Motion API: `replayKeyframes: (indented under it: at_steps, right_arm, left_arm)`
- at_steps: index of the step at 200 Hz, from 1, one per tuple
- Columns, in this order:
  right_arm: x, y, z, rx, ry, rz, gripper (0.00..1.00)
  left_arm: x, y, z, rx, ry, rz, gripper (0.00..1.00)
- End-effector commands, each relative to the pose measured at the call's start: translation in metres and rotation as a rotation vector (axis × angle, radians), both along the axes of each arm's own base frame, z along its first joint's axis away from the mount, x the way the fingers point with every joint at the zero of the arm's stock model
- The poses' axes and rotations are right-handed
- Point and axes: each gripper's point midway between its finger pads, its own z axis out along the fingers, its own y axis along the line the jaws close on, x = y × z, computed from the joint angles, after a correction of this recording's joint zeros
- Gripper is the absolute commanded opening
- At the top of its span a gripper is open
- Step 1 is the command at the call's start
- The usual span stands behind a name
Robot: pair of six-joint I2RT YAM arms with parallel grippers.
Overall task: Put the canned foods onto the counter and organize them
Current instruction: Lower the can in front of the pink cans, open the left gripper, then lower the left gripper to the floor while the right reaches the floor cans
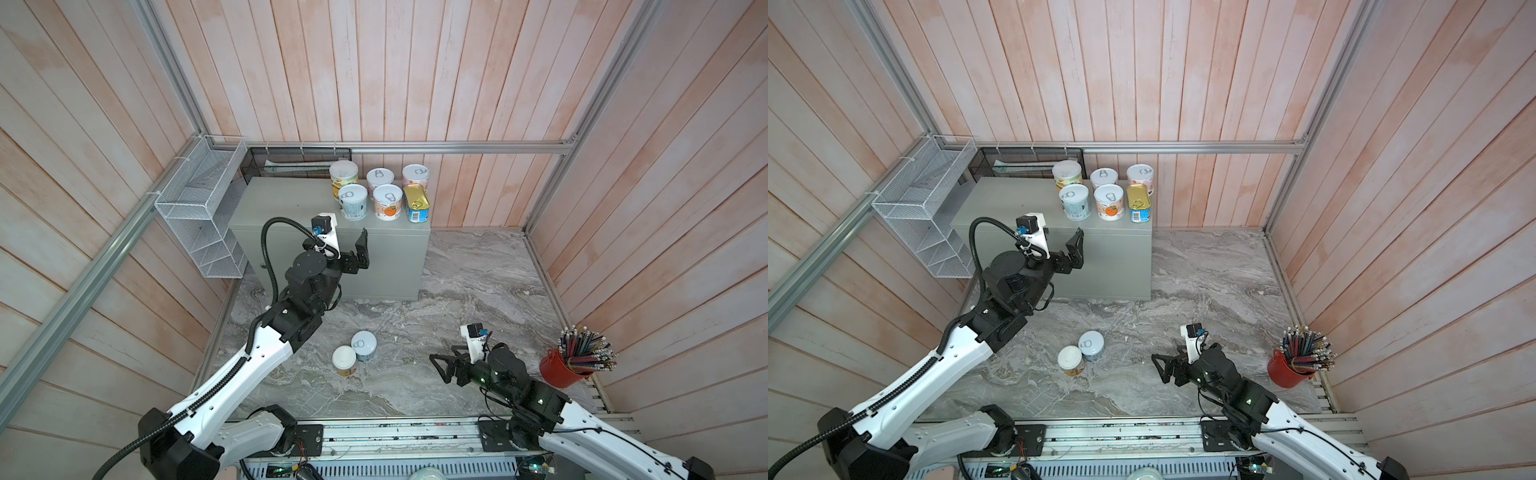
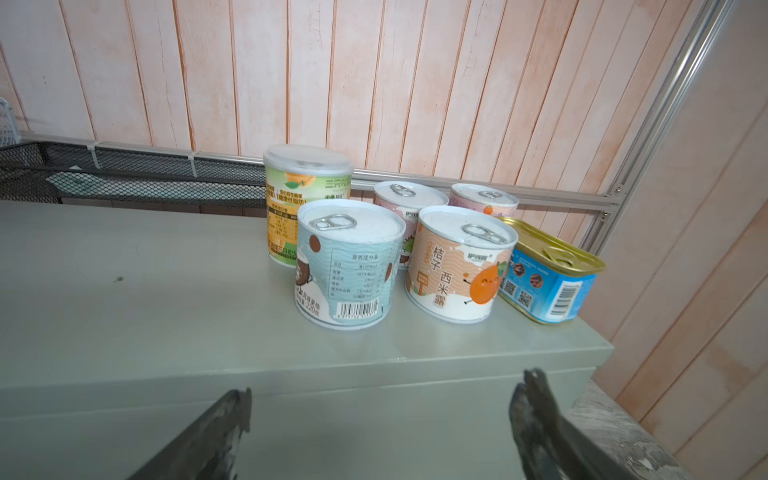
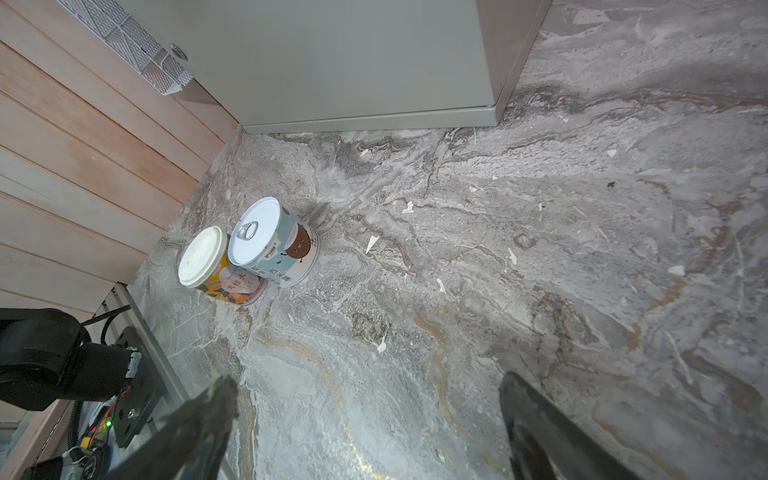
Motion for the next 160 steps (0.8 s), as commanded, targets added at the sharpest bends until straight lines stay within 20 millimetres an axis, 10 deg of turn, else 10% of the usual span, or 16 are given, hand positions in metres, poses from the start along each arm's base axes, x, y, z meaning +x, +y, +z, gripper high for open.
replayKeyframes:
  at_steps: [1, 65, 160]
  right_arm:
    - [0.001, 0.006, 0.021, 0.055, -0.03, 0.012, 0.98]
    - [0.004, 0.021, 0.038, 0.055, -0.016, 0.056, 0.96]
    - [-0.007, 0.11, 0.036, -0.156, -0.051, 0.207, 0.96]
  left_arm:
    - [-0.01, 0.003, -0.024, 0.029, 0.071, 0.018, 1.0]
    - [-0.04, 0.007, -0.085, 0.046, 0.213, 0.006, 1.0]
    - [-0.039, 0.021, -0.164, -0.053, 0.411, -0.014, 1.0]
